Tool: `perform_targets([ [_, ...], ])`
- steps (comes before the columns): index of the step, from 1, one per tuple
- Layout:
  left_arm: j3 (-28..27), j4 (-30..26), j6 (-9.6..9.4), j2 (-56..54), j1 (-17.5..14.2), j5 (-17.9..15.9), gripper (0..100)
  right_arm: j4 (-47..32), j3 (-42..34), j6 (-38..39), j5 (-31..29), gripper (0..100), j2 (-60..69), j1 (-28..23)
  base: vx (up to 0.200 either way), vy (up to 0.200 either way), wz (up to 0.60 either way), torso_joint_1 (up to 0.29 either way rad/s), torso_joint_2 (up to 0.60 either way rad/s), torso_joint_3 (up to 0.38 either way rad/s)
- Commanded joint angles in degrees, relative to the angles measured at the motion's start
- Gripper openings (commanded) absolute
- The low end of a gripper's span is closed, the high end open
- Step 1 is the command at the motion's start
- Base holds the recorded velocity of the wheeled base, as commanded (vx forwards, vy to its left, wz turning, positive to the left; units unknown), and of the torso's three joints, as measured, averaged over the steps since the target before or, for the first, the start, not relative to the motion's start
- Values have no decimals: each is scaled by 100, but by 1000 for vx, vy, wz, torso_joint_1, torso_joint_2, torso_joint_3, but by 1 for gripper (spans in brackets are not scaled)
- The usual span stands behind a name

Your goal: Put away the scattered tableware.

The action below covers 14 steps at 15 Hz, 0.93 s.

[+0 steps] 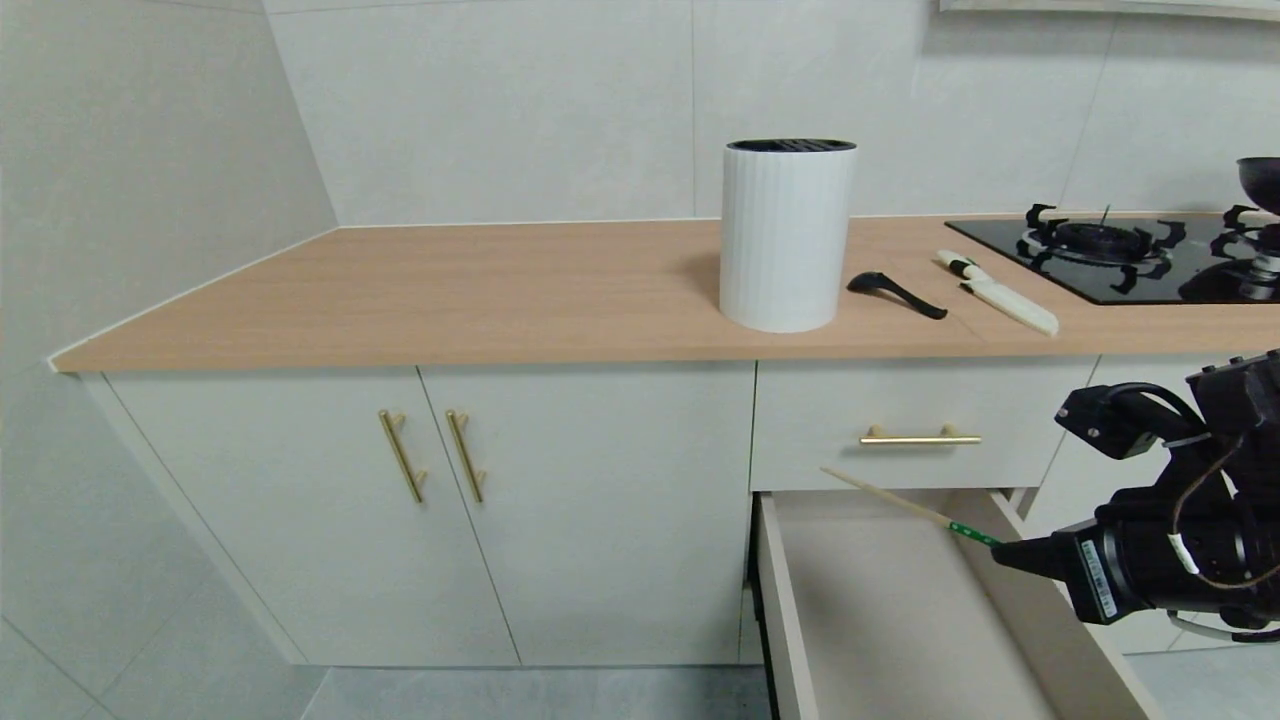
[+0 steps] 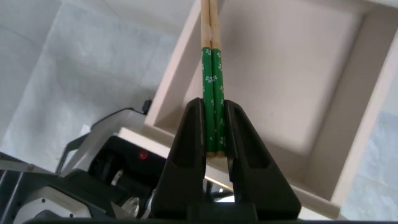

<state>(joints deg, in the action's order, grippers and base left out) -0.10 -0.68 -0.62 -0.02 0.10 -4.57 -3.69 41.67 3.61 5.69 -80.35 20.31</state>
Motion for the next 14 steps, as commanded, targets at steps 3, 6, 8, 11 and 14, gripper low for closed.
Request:
perform_targets([
  [3,1,-2,1,2,-1,0,100,0,-18,0,-7,0,-113,-1,0,0,0,-160,458,292],
  [6,1,-2,1,2,-1,0,100,0,-18,0,-7,0,-165,-1,0,0,0,-141,444,312],
  [8,1,-2,-8,2,-1,0,100,0,-18,0,-16,0,-236,-1,0,0,0,-105,398,298],
  [11,1,-2,1,2,-1,0,100,0,-18,0,-16,0,-253,-1,0,0,0,-30,131,77],
  [14,1,-2,1,2,-1,0,100,9,8,8,-24,0,-464,-1,0,0,0,0,0,0],
])
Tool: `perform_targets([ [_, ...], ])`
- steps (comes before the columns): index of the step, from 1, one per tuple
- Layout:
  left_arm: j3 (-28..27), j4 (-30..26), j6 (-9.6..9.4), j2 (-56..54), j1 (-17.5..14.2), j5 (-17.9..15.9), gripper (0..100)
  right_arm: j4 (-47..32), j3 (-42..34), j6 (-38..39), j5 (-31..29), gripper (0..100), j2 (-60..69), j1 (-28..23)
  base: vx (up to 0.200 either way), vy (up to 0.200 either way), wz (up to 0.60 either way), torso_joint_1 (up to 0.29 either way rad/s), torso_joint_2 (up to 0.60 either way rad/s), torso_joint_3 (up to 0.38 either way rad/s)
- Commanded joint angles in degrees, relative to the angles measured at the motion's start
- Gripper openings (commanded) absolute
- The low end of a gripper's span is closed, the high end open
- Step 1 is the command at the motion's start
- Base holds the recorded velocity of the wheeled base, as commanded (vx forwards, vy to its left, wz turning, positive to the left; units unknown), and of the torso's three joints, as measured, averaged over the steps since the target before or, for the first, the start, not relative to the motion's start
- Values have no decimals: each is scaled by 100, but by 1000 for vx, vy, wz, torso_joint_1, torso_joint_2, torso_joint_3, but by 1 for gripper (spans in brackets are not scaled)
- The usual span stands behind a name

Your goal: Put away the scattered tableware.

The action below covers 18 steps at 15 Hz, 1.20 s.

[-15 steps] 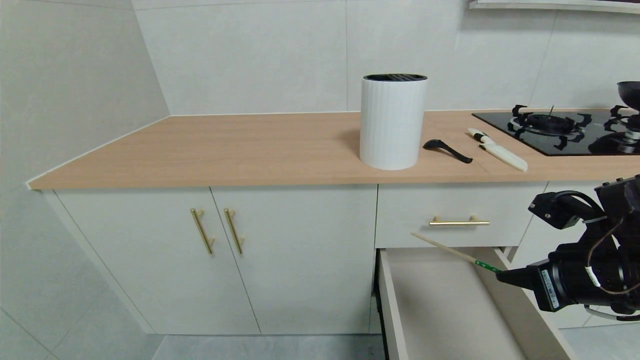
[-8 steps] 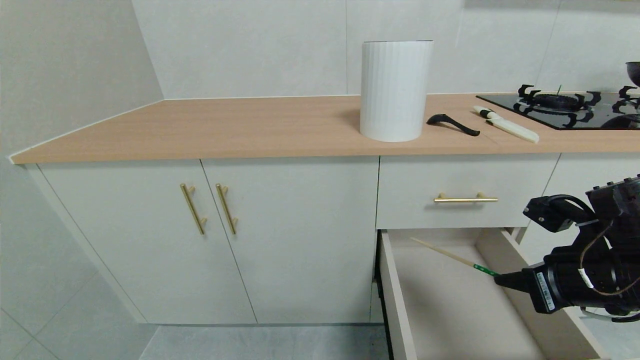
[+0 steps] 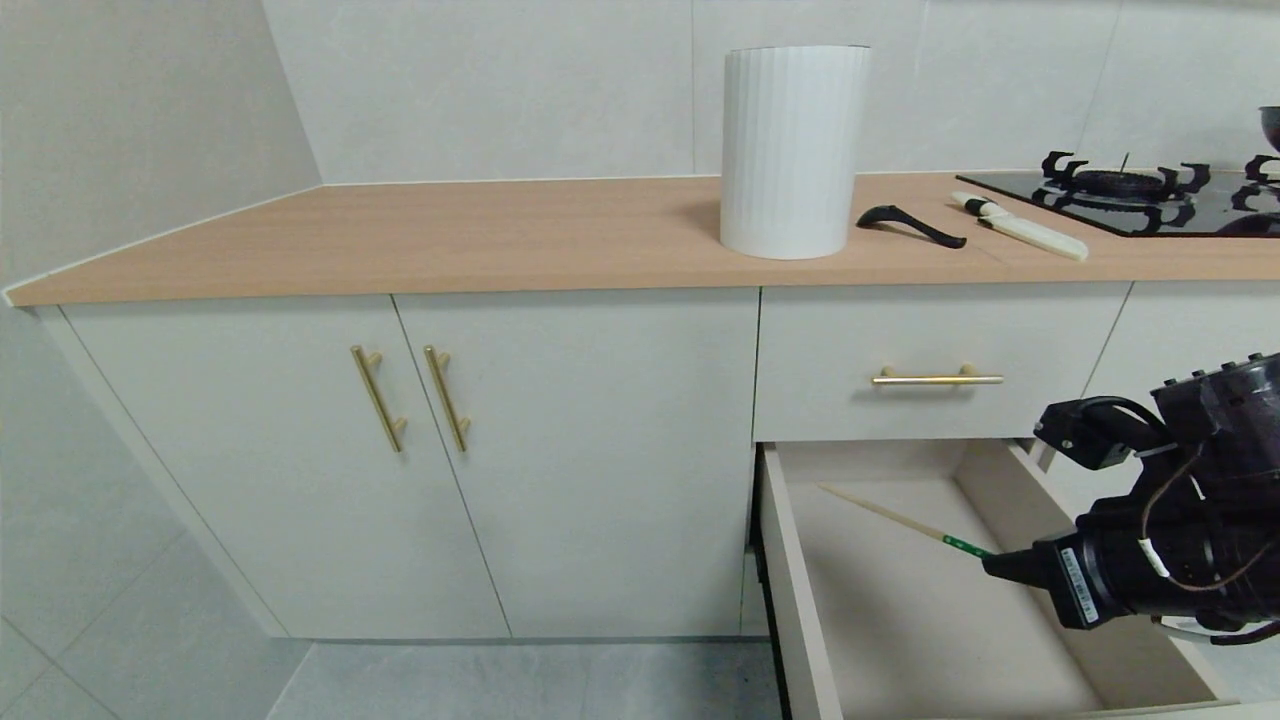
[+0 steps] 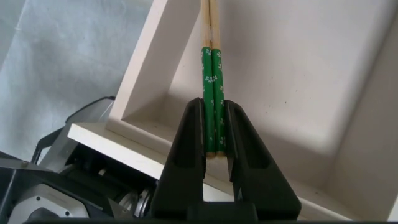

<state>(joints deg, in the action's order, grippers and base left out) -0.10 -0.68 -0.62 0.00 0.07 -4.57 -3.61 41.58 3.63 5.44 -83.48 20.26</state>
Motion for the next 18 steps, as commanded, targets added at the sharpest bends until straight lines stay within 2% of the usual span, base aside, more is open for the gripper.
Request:
perform_targets([
  [1,1,-2,1,0,1,0,100,18,25,6,1,0,-300,4,0,0,0,0,0,0],
  [5,1,-2,1,0,1,0,100,677,-10,67,-201,0,-1126,4,0,0,0,0,0,0],
  [6,1,-2,1,0,1,0,100,897,-1,182,-377,0,-1390,4,0,0,0,0,0,0],
  [8,1,-2,1,0,1,0,100,1354,34,568,-421,0,-1812,4,0,0,0,0,0,0],
  [10,1,-2,1,0,1,0,100,1679,34,639,-447,0,-2041,4,0,0,0,0,0,0],
  [15,1,-2,1,0,1,0,100,3252,43,1087,-1238,0,-3473,4,0,0,0,0,0,0],
  [18,1,-2,1,0,1,0,100,3630,8,1087,-1282,0,-3834,4,0,0,0,0,0,0],
])
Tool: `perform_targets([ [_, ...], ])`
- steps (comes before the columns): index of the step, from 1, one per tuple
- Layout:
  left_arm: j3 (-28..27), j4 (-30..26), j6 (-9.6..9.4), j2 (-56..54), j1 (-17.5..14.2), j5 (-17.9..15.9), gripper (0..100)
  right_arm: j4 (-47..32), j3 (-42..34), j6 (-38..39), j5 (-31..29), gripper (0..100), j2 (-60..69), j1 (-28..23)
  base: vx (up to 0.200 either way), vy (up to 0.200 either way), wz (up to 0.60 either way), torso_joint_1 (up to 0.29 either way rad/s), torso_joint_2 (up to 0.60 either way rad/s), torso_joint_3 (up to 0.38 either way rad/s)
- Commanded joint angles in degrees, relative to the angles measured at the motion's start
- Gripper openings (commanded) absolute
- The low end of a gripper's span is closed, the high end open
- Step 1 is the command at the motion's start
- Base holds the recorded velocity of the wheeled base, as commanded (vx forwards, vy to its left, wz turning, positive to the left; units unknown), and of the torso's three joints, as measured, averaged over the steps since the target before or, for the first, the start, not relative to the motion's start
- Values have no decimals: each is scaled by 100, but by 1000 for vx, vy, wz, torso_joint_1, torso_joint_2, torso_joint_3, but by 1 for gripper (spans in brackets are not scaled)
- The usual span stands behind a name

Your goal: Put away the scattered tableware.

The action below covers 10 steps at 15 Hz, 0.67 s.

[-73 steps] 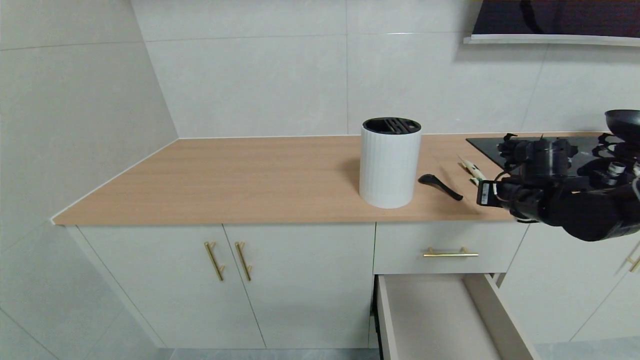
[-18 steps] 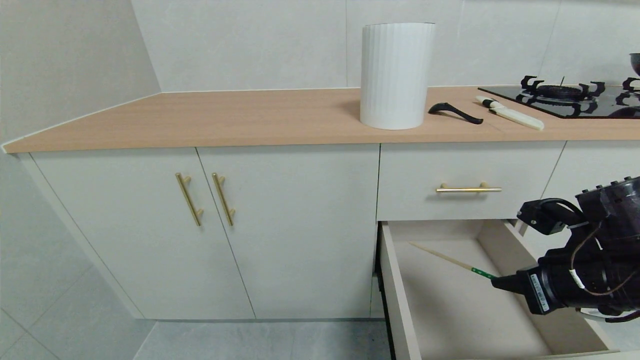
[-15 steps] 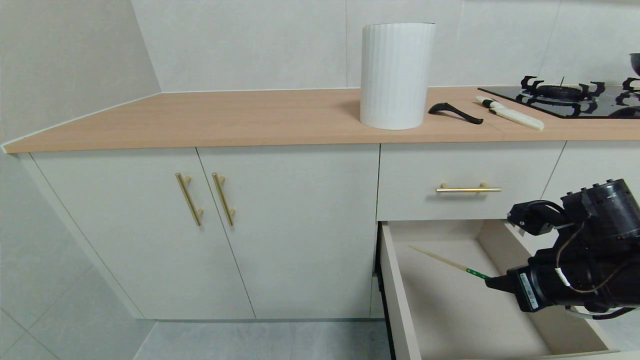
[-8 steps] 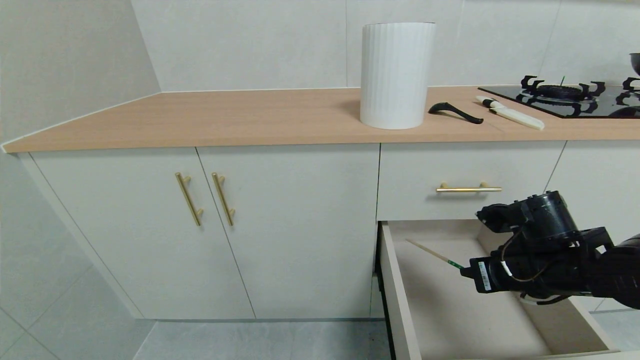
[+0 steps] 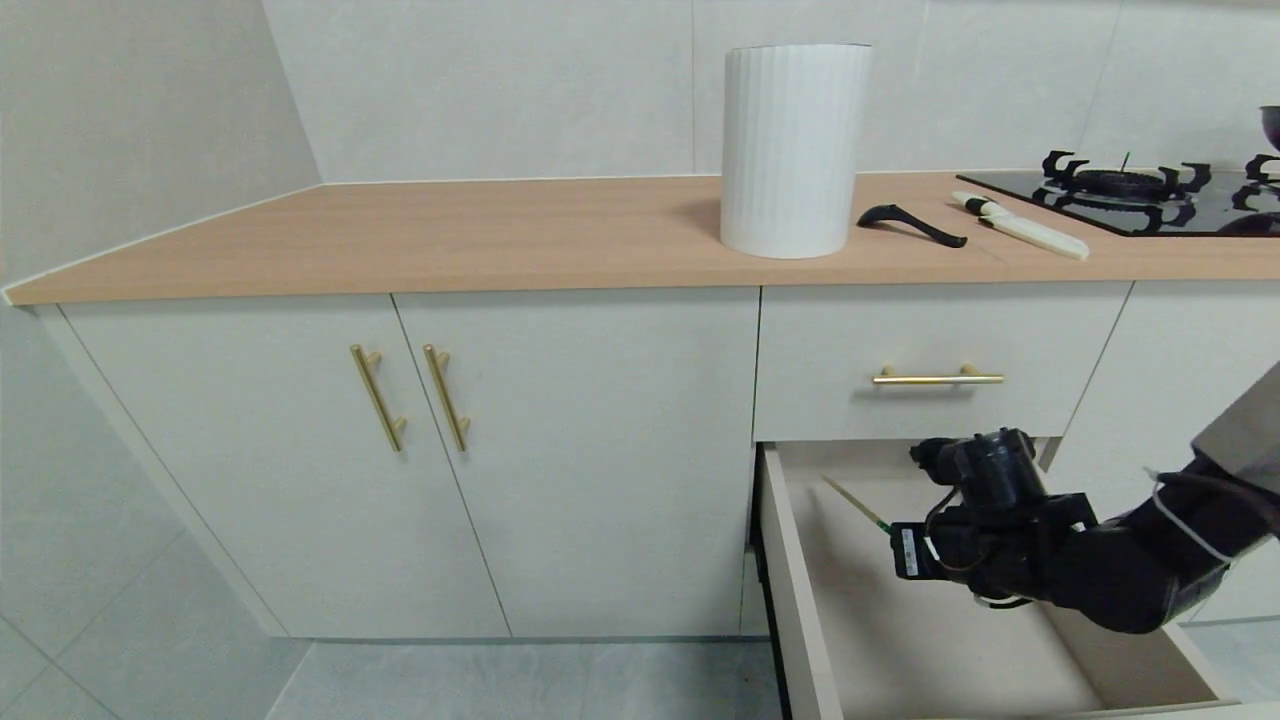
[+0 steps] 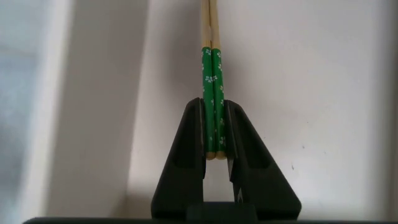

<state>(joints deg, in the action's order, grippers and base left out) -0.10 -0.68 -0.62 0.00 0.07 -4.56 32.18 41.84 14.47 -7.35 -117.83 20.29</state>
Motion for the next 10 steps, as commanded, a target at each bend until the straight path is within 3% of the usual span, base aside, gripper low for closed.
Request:
perform_targets([
  [1,1,-2,1,0,1,-1,100,51,-35,3,-3,0,-530,11,0,0,0,0,0,0],
  [10,1,-2,1,0,1,-1,100,289,35,12,-30,0,-1761,195,0,0,0,0,0,0],
])
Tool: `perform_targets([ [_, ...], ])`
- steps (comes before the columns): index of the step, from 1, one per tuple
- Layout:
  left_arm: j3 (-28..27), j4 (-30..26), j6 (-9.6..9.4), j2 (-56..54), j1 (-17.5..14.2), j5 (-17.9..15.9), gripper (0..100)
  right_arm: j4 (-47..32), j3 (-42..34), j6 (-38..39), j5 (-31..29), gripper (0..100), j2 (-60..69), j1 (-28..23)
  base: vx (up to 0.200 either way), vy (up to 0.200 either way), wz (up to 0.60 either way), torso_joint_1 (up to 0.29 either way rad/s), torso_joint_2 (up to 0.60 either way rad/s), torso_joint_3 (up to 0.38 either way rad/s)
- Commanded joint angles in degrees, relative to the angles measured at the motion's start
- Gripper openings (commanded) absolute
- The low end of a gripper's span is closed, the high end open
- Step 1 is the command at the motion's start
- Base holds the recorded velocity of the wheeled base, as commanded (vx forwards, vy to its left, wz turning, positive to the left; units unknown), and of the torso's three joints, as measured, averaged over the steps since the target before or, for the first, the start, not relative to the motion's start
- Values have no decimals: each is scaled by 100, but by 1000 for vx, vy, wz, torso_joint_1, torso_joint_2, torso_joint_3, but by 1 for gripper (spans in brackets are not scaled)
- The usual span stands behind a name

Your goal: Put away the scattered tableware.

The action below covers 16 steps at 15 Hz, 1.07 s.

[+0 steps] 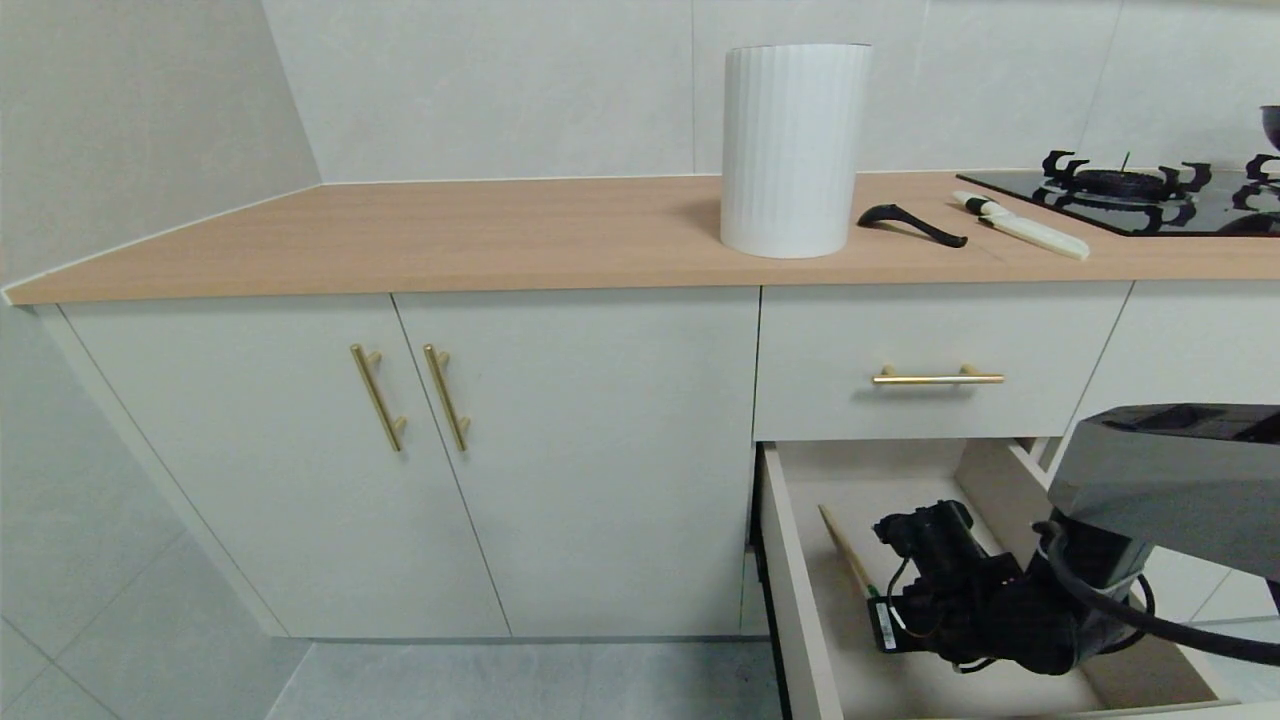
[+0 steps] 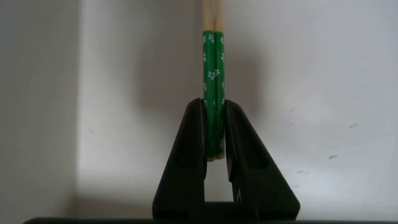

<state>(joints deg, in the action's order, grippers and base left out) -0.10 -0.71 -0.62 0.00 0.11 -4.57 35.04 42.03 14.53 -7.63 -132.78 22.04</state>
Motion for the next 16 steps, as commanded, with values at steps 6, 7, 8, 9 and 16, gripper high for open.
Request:
perform_targets([
  [6,1,0,1,0,-2,0,100,372,-20,-3,-10,0,-477,28,0,0,0,0,0,0],
  [7,1,0,1,0,-2,0,100,372,-20,-3,-10,0,-477,28,0,0,0,0,0,0],
  [8,1,0,1,0,-2,0,100,372,-20,-3,-63,100,-486,28,0,0,0,0,0,0],
  [9,1,0,1,0,-2,0,100,372,-20,-3,-81,100,-486,28,0,0,0,0,0,0],
  [16,1,0,1,0,-2,0,100,381,-29,-3,-89,100,-503,28,0,0,0,0,0,0],
])
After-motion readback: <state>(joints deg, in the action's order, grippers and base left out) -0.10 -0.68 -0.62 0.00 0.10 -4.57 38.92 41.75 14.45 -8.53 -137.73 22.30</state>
